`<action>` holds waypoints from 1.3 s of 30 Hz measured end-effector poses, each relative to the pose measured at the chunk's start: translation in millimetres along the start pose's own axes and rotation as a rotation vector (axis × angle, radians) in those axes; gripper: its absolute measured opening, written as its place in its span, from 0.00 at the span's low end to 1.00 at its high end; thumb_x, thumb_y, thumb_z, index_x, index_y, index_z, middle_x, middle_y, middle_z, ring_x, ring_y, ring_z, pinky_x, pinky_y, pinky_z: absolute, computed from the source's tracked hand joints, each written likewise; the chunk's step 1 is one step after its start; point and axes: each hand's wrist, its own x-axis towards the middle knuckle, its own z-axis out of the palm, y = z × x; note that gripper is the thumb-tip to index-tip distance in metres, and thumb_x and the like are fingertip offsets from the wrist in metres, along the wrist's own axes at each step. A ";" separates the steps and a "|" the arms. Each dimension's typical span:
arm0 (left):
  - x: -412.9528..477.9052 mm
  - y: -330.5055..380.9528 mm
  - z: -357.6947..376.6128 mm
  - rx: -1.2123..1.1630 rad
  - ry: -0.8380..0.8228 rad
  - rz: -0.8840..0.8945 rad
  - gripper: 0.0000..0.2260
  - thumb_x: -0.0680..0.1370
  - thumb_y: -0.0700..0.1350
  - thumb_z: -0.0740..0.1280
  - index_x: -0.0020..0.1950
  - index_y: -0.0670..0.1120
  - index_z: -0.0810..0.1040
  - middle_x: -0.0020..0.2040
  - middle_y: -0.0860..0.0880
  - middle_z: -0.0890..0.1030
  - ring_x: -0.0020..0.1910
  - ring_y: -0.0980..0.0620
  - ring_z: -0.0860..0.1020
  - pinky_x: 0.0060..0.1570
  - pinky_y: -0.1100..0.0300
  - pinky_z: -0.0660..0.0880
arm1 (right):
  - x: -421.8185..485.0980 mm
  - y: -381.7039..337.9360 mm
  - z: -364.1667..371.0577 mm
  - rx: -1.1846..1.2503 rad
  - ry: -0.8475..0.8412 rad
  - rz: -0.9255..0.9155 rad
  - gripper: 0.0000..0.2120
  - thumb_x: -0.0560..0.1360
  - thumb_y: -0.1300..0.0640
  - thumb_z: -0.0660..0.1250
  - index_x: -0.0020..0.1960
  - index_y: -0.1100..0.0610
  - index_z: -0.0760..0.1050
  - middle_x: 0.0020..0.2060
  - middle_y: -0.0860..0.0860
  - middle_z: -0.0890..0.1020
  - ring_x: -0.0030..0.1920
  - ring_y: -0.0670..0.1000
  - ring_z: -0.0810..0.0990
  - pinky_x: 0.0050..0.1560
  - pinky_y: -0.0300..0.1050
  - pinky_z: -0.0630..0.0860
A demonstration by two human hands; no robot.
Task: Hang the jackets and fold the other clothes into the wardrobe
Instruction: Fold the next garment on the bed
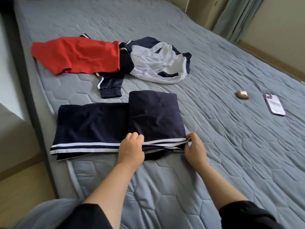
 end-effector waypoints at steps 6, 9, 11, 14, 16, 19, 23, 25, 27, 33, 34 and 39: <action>1.9 -5.4 0.4 -0.060 -0.038 -0.046 0.15 0.63 0.30 0.62 0.40 0.47 0.65 0.40 0.52 0.67 0.43 0.49 0.67 0.30 0.59 0.58 | 25.7 -0.2 -20.5 -0.236 -0.236 -0.001 0.08 0.68 0.67 0.63 0.45 0.61 0.77 0.40 0.57 0.81 0.43 0.60 0.77 0.37 0.46 0.63; 4.5 -4.4 -7.7 -0.108 0.130 -0.009 0.17 0.57 0.26 0.62 0.37 0.44 0.68 0.36 0.49 0.69 0.38 0.46 0.68 0.27 0.62 0.55 | 30.1 -8.2 -27.2 -0.241 -0.012 0.074 0.04 0.68 0.62 0.66 0.36 0.62 0.72 0.31 0.60 0.78 0.34 0.61 0.74 0.34 0.47 0.59; 6.1 -2.6 -11.4 -0.103 0.196 -0.005 0.16 0.56 0.25 0.62 0.36 0.43 0.69 0.35 0.47 0.70 0.36 0.44 0.69 0.25 0.61 0.56 | 26.7 -16.8 -20.6 -0.130 0.038 0.227 0.10 0.70 0.60 0.62 0.31 0.62 0.70 0.28 0.60 0.78 0.32 0.60 0.74 0.32 0.48 0.64; 3.4 -5.0 -8.5 -0.060 0.075 -0.131 0.13 0.62 0.29 0.63 0.39 0.44 0.68 0.39 0.49 0.68 0.42 0.45 0.69 0.29 0.57 0.61 | 14.0 -17.0 -6.3 0.223 -0.265 0.481 0.17 0.75 0.65 0.56 0.30 0.63 0.75 0.25 0.57 0.80 0.24 0.55 0.76 0.28 0.44 0.73; 3.3 -9.6 -6.8 -0.059 -0.011 -0.289 0.09 0.67 0.35 0.64 0.41 0.45 0.67 0.41 0.50 0.68 0.43 0.45 0.71 0.33 0.56 0.63 | 8.2 -7.0 -10.4 0.351 -0.379 0.486 0.18 0.78 0.65 0.56 0.33 0.61 0.75 0.24 0.53 0.81 0.21 0.50 0.74 0.26 0.40 0.72; 11.3 -10.8 -11.3 -0.128 -0.147 -0.531 0.12 0.71 0.48 0.66 0.47 0.46 0.66 0.45 0.48 0.72 0.44 0.42 0.75 0.39 0.54 0.69 | 8.5 4.8 -23.8 0.400 -0.316 0.419 0.03 0.77 0.63 0.64 0.45 0.58 0.73 0.34 0.52 0.82 0.29 0.51 0.77 0.33 0.45 0.77; 18.3 -9.3 -18.7 -0.380 -0.387 -0.685 0.16 0.72 0.49 0.67 0.53 0.47 0.63 0.45 0.49 0.77 0.32 0.45 0.83 0.33 0.59 0.78 | 6.3 -2.8 -21.2 0.330 -0.310 0.230 0.29 0.69 0.66 0.72 0.63 0.46 0.65 0.50 0.43 0.76 0.35 0.41 0.77 0.38 0.31 0.74; 18.0 -11.1 -21.2 -0.559 -0.425 -0.701 0.15 0.73 0.39 0.63 0.56 0.49 0.63 0.47 0.47 0.78 0.27 0.48 0.82 0.31 0.60 0.78 | 8.0 -10.6 -15.6 0.220 -0.226 0.167 0.20 0.68 0.65 0.69 0.54 0.46 0.71 0.41 0.45 0.80 0.35 0.43 0.78 0.36 0.33 0.72; 16.1 -10.9 -22.4 -0.712 -0.327 -0.670 0.17 0.72 0.32 0.58 0.52 0.52 0.68 0.48 0.48 0.76 0.27 0.49 0.82 0.32 0.58 0.81 | 13.2 -15.9 -15.8 0.126 -0.075 0.188 0.11 0.67 0.65 0.65 0.44 0.50 0.73 0.32 0.48 0.78 0.35 0.51 0.77 0.34 0.36 0.69; 23.9 -5.0 -18.1 -1.154 0.138 -0.563 0.23 0.66 0.22 0.51 0.42 0.49 0.73 0.42 0.47 0.75 0.38 0.55 0.79 0.36 0.59 0.81 | 22.3 -26.0 -25.7 -0.062 0.260 -0.005 0.09 0.63 0.69 0.66 0.39 0.59 0.70 0.29 0.51 0.72 0.30 0.60 0.70 0.32 0.44 0.63; 21.2 -5.8 -15.3 -1.160 0.137 -0.587 0.23 0.66 0.22 0.51 0.42 0.48 0.73 0.42 0.47 0.74 0.40 0.53 0.78 0.36 0.61 0.80 | 19.0 -24.4 -24.4 -0.135 0.246 -0.073 0.10 0.62 0.71 0.67 0.39 0.61 0.70 0.31 0.55 0.73 0.29 0.62 0.71 0.31 0.46 0.64; -3.5 -17.9 4.3 -0.641 -0.093 -0.511 0.18 0.67 0.28 0.57 0.44 0.52 0.71 0.39 0.54 0.75 0.37 0.55 0.73 0.29 0.75 0.67 | -1.7 -2.1 -9.3 -0.445 -0.039 -0.126 0.15 0.64 0.72 0.66 0.50 0.65 0.76 0.44 0.61 0.77 0.39 0.65 0.77 0.32 0.54 0.71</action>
